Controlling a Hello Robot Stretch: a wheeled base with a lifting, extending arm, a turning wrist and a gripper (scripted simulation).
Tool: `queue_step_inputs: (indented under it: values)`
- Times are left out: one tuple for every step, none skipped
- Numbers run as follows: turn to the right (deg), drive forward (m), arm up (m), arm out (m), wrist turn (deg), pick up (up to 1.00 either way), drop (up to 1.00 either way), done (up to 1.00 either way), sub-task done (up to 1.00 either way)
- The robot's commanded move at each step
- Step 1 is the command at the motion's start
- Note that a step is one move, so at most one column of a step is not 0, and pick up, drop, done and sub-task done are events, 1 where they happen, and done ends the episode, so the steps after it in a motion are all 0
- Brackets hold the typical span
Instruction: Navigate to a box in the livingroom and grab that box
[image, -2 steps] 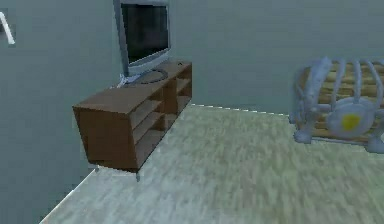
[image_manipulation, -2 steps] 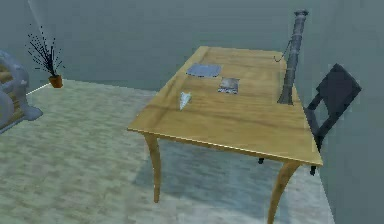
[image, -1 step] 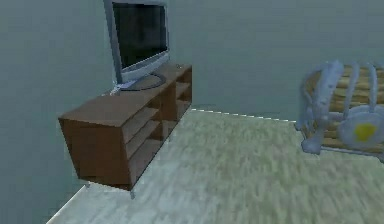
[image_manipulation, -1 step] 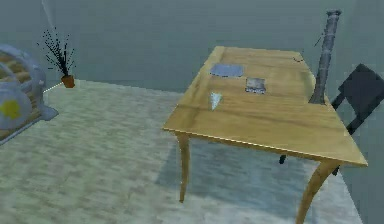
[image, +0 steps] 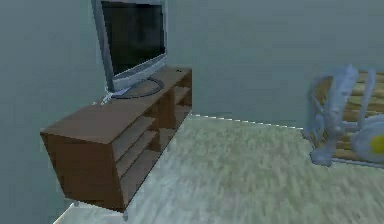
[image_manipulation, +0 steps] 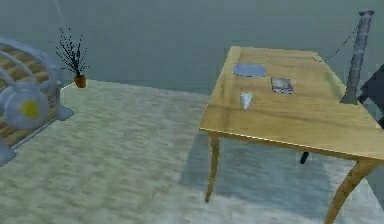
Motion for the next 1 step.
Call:
queue_step_inputs:
  values:
    - [45.0, 0.0, 0.0, 0.0, 0.0, 0.0, 0.0, 0.0, 0.0]
